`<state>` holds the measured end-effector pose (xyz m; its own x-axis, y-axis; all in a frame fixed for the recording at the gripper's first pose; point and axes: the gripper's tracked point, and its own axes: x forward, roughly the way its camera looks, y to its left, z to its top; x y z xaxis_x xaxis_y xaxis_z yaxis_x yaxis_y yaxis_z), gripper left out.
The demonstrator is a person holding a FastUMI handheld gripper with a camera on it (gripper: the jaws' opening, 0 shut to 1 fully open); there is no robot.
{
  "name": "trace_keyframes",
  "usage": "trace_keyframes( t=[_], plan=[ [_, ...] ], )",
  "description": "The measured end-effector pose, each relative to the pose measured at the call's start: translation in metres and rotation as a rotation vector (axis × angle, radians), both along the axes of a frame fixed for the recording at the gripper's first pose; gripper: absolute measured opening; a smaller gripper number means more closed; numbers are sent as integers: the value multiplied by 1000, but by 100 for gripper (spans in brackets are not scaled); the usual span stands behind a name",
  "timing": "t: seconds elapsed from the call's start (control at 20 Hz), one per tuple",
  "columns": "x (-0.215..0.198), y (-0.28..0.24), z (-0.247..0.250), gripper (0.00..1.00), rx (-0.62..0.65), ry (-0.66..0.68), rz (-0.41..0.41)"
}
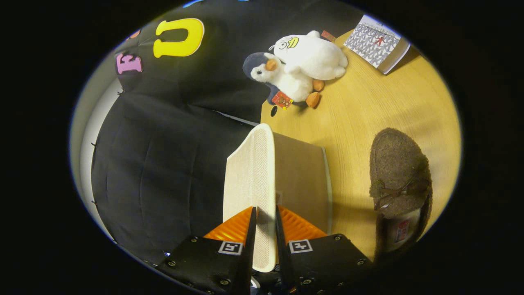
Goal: Open the storage box then place both shoes into the box .Put the left shoe in first, then the right shoe, with the right side of both shoes facing outward in a uniform manner.
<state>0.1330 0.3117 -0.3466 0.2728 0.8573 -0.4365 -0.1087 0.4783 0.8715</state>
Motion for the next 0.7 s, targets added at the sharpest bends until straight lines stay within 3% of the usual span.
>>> trace_keyframes(
  t=[0.05,0.15,0.2,0.7],
  plan=[
    [3,1,4,27,-8,-18,5],
    [1,-2,17,8,-7,-3,-3],
    [-1,1,20,4,-11,-5,5],
    [-11,48,126,4,18,-95,47]
  ],
)
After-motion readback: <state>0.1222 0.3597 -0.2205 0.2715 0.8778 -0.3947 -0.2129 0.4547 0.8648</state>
